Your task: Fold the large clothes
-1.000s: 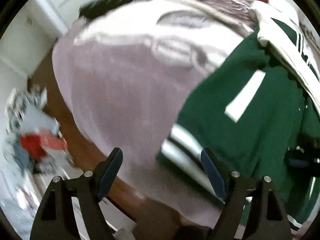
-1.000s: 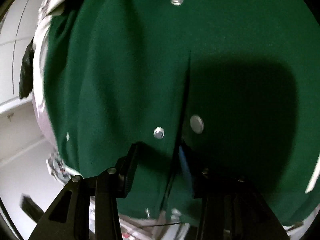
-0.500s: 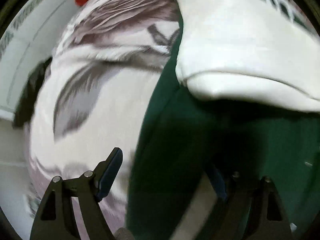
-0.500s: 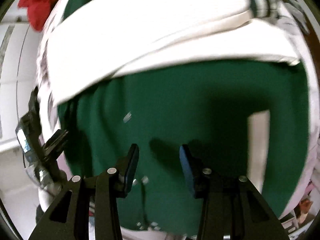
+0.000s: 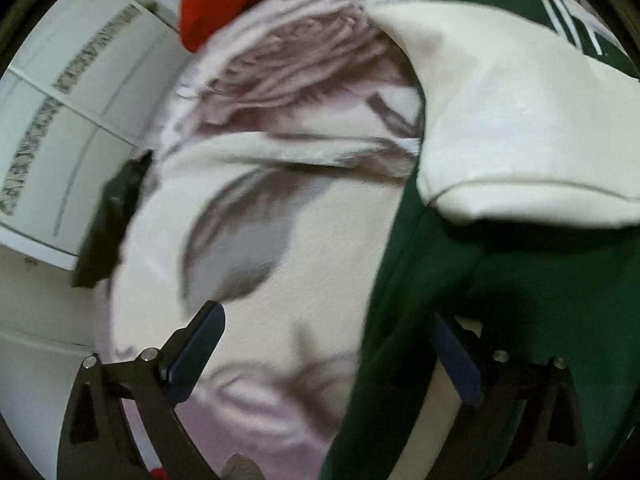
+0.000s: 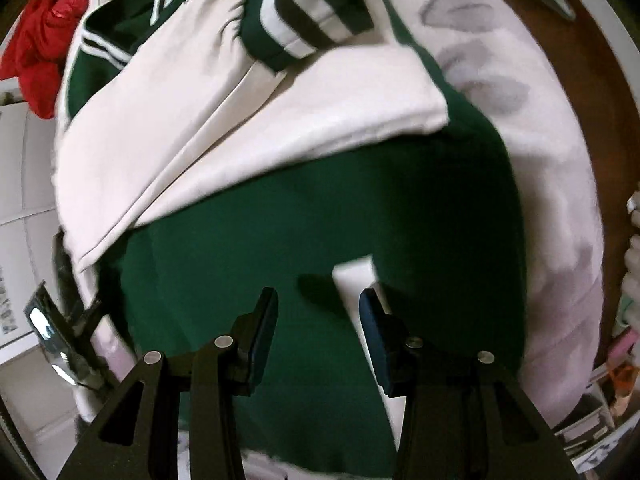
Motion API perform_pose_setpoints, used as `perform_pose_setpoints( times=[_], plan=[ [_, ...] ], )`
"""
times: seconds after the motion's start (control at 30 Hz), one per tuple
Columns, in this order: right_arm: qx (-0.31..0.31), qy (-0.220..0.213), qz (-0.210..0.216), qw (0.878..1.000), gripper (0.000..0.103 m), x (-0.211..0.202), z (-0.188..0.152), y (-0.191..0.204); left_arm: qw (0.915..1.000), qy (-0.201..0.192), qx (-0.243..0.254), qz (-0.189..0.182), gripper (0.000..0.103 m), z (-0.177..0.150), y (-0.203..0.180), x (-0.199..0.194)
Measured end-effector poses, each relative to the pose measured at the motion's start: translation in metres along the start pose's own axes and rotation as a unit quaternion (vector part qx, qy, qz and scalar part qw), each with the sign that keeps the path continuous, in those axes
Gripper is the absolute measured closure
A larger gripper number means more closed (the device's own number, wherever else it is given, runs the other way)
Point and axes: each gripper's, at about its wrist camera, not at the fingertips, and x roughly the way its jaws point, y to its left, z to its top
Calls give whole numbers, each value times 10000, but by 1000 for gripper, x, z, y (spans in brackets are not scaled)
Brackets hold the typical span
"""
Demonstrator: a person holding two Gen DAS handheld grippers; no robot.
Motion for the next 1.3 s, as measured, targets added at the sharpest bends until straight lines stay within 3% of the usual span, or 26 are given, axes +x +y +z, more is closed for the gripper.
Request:
perform_pose_setpoints(
  times=[0.1,0.17,0.23,0.33,0.43,0.47,0.5,0.63,0.77,0.93,0.97,1.07,1.2,1.3],
  plan=[
    [-36,583,839,9948,58,18,-16,14,9982,-155,-103,567,0,-29,14,-29],
    [-40,1042,1443,9840,58,52,-30,39,9957,-201,-179,889,0,-51,20,-41],
    [-153,1355,1703,9759,58,82,-37,58,9940,-42,-181,1081,0,-81,17,-50],
    [-304,1443,1224,9815,58,133,-40,77,9939,326,-308,1009,0,-115,13,-46],
    [-70,1287,1380,9820,60,152,-38,81,9937,588,-322,894,0,-140,3,-39],
    [-26,1174,1439,9826,86,151,-38,83,9936,596,-312,909,0,-147,2,-42],
    [-67,1116,1425,9835,98,148,-39,85,9936,575,-316,917,0,-153,0,-45],
    [-325,612,897,9936,99,115,-51,86,9939,566,-367,871,0,-165,-3,-53],
    [-568,312,441,9969,99,88,-45,77,9950,551,-362,752,0,-170,-5,-61],
    [-310,726,729,9942,96,115,-60,98,9957,567,-259,683,0,-188,-18,-74],
    [-264,881,783,9927,90,115,-67,95,9958,568,-260,676,0,-190,-19,-76],
    [-199,932,797,9923,61,138,-98,103,9958,616,-313,594,0,-200,-25,-82],
    [-154,1360,1190,9834,60,176,-140,112,9964,596,-247,548,0,-210,-40,-87],
    [-583,1228,941,9862,62,200,-150,132,9967,557,-238,549,0,-213,-46,-90]
  ],
)
